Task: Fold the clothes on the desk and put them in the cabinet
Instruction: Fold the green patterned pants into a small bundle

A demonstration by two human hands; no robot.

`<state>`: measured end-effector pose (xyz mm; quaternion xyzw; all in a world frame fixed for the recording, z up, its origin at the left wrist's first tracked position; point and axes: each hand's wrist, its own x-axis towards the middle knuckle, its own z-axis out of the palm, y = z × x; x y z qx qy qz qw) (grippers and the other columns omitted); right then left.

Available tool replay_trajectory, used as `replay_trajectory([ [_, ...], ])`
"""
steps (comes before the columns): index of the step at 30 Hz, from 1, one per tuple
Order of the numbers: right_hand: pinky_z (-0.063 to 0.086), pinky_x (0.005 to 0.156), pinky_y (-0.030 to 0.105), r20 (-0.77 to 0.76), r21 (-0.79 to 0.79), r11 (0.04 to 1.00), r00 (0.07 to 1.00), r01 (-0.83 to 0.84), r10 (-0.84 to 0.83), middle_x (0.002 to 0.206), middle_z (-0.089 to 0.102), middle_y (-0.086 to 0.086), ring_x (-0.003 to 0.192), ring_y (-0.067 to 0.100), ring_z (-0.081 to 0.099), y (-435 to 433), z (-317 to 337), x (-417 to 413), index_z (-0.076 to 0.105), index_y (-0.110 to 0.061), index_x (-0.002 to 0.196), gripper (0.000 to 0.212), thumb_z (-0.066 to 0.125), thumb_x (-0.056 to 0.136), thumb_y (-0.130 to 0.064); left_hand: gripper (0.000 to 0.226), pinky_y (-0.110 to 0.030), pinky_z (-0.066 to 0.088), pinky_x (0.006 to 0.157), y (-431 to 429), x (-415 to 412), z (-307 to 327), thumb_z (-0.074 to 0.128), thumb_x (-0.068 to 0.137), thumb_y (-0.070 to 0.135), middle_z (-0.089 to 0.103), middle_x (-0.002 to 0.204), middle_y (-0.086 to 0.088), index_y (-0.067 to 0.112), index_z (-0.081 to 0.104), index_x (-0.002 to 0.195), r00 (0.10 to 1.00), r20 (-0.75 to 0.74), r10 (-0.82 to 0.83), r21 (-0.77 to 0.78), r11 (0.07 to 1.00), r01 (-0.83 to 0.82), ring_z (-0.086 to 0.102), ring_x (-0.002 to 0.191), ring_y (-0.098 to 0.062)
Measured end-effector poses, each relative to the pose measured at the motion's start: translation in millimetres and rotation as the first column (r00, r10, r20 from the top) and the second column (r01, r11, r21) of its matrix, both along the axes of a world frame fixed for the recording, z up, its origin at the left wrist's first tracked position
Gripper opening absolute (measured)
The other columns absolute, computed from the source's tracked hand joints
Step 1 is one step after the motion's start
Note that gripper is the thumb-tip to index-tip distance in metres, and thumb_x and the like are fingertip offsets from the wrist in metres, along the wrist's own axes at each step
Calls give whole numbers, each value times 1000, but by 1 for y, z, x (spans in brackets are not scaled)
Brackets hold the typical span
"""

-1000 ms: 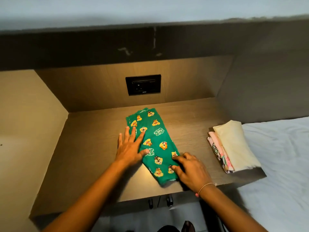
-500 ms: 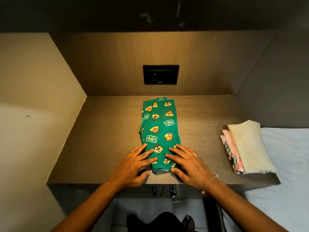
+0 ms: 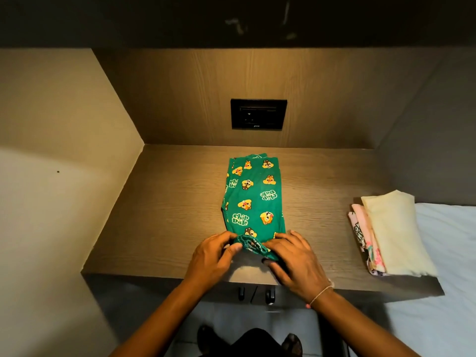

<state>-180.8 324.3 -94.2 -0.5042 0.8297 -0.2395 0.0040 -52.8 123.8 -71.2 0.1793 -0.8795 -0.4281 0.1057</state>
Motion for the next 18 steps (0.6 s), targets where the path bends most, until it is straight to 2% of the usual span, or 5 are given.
replay_trajectory([
  [3,51,88,42,189,-125,983,976,135,-110,100,69,-5,96,16,62,-2,12,11,65,-26,107,23,68,84,-23,31,-45,58,72,3,6,12,55,89,42,71,98,4,19,67,107,1000,-21,-10,160,987,13,67,88,-11],
  [6,53,64,41,498,-175,962,862,209,-97,86,71,-6,72,16,64,3,35,18,57,-33,105,19,66,88,-35,35,-35,59,78,4,24,22,66,81,54,71,96,10,33,66,110,999,-35,-27,295,955,36,68,94,-11],
  [8,53,61,46,586,-156,966,807,205,-76,80,71,0,67,22,65,3,53,15,56,-34,102,20,65,86,-43,42,-23,57,75,2,33,30,70,73,63,68,98,16,44,63,110,998,-7,-58,333,941,57,66,96,-6],
  [12,52,61,32,559,-61,972,815,228,-156,74,69,-13,67,2,62,-19,81,-14,63,-37,96,19,73,79,-41,20,-25,56,66,-13,6,44,75,80,33,71,83,0,33,69,99,1000,5,-15,440,898,11,69,76,-13],
  [18,50,76,32,393,194,926,839,324,-376,102,73,3,97,25,66,-102,68,-84,67,-29,107,28,69,84,-44,25,-36,57,74,-58,-86,29,69,88,30,74,93,-12,12,69,105,947,226,228,340,893,-296,68,84,-24],
])
